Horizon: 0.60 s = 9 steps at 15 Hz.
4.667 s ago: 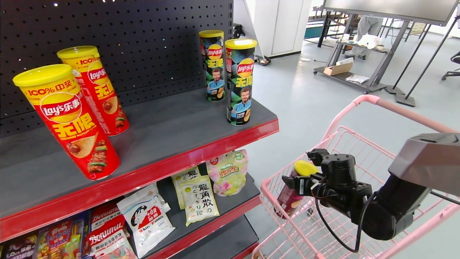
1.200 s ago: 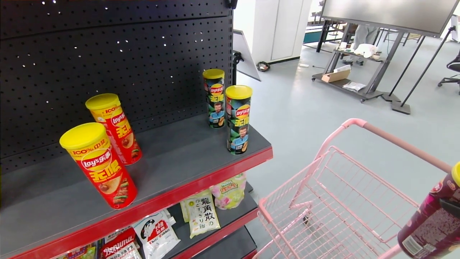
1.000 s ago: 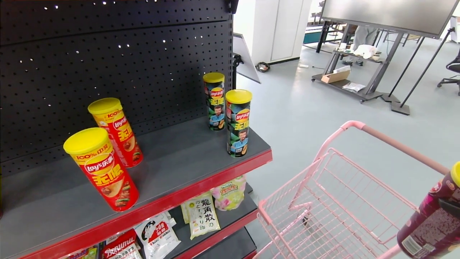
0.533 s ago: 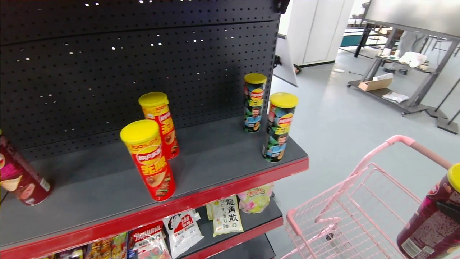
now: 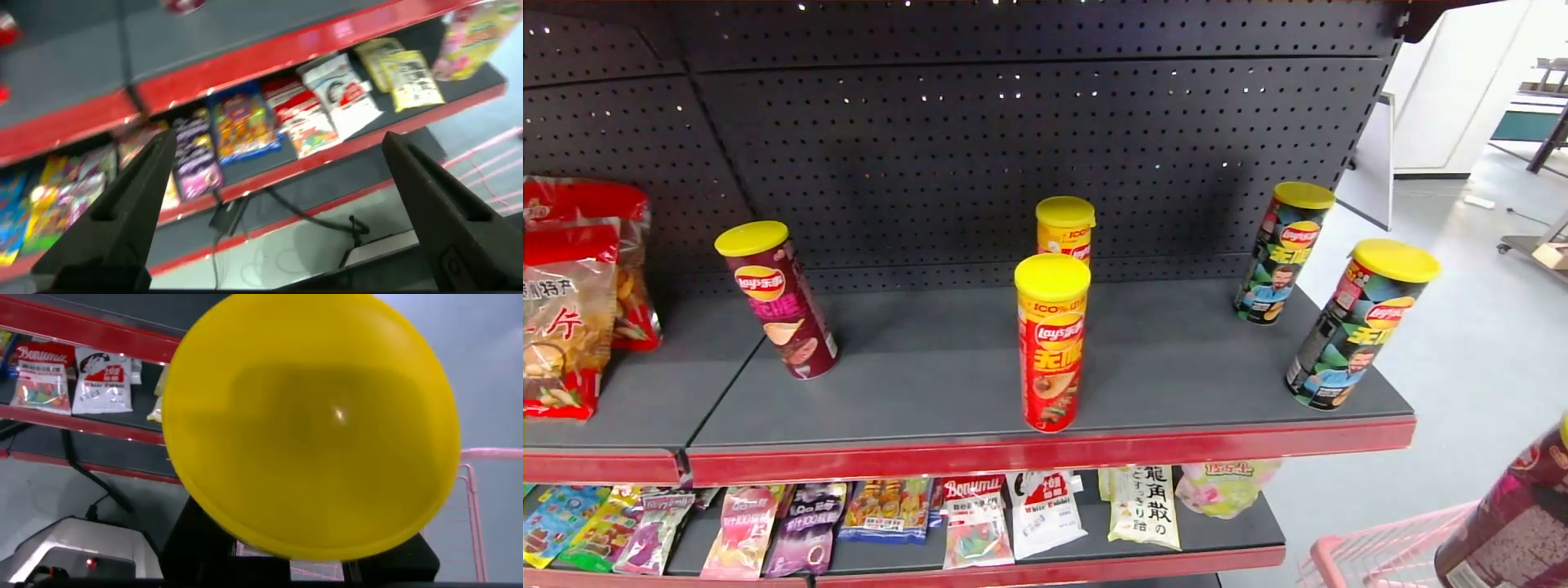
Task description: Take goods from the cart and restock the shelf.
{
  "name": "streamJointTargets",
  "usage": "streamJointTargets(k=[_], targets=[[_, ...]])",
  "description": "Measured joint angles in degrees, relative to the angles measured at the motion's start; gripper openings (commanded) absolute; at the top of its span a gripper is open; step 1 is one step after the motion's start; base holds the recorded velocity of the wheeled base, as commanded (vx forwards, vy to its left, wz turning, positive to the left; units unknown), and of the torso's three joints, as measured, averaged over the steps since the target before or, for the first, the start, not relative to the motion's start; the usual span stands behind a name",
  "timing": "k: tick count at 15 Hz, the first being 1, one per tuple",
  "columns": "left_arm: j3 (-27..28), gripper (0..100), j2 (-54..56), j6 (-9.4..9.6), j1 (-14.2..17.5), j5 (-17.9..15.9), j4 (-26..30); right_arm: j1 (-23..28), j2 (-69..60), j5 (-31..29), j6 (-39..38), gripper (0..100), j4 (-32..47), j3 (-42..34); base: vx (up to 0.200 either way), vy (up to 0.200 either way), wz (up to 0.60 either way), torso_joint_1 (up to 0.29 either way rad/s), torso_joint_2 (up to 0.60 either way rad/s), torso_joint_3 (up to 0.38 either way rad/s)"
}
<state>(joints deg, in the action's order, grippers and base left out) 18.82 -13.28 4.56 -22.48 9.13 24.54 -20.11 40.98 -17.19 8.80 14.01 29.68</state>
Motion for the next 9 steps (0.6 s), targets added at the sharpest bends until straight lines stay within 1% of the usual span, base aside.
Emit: streamJointTargets(k=[3,6,7,8,9], targets=[[-1.7,100,0.5,0.12,0.0,0.7,0.1,0.0,-5.8,-0.3,0.2,0,0.0,-2.2,0.000,0.000,0.00,0.000,0.00,0.000],[-3.1,100,2.3,1.65,0.0,1.0,0.2,0.0,-12.6,-0.7,0.3,0,0.5,-4.7,0.000,0.000,0.00,0.000,0.00,0.000],[-3.8,100,3.4,2.63,0.0,1.0,0.2,0.1,-14.2,-0.8,0.3,0,0.7,-5.4,0.000,0.000,0.00,0.000,0.00,0.000],[-4.4,100,4.7,4.47,0.0,0.7,0.2,0.1,-15.6,-0.9,0.3,0,0.6,-5.8,0.000,0.000,0.00,0.000,0.00,0.000],[-4.9,100,6.0,7.01,-0.1,0.3,0.1,0.4,-16.5,-1.3,0.3,0,0.6,-5.9,0.000,0.000,0.00,0.000,0.00,0.000]])
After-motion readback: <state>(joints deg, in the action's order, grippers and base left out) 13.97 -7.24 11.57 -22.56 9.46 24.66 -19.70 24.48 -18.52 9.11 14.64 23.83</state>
